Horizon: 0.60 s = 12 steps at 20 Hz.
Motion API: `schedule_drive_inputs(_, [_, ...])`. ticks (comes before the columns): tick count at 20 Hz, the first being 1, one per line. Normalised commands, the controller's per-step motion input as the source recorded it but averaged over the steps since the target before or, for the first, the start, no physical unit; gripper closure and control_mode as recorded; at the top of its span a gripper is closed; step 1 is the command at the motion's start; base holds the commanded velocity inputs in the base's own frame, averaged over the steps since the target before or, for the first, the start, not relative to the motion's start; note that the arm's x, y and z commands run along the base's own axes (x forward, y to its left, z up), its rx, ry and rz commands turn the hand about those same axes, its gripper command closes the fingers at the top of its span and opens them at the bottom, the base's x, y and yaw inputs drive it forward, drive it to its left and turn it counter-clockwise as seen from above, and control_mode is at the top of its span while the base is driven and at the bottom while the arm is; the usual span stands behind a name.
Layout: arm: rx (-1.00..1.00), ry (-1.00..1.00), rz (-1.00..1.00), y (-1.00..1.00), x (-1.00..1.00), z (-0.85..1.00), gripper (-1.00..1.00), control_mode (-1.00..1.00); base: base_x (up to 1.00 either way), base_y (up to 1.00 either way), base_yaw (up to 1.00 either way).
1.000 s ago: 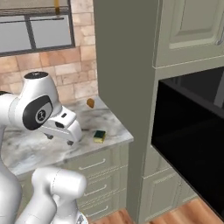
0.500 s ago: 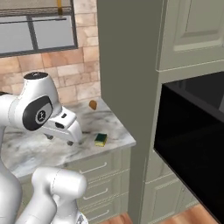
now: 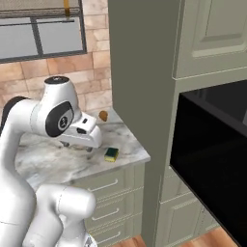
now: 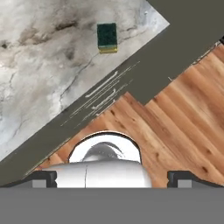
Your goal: Place the sponge inside the microwave to prepare for sanitizing.
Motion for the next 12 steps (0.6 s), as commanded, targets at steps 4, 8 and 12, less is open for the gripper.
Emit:
schedule_drive_inputs(4, [0.0,0.0,0.08,-0.08,0.75,0.0,-1.0,-1.0,0.0,0.0,0.0])
schedule_drive_inputs(8, [0.0,0.0,0.0,0.0,0.86,-0.13,-1.0,-1.0,0.0,0.0,0.0])
schedule_drive_inputs(12, [0.0,0.0,0.0,0.01,0.68,-0.19,-1.0,-1.0,0.0,0.0,0.0])
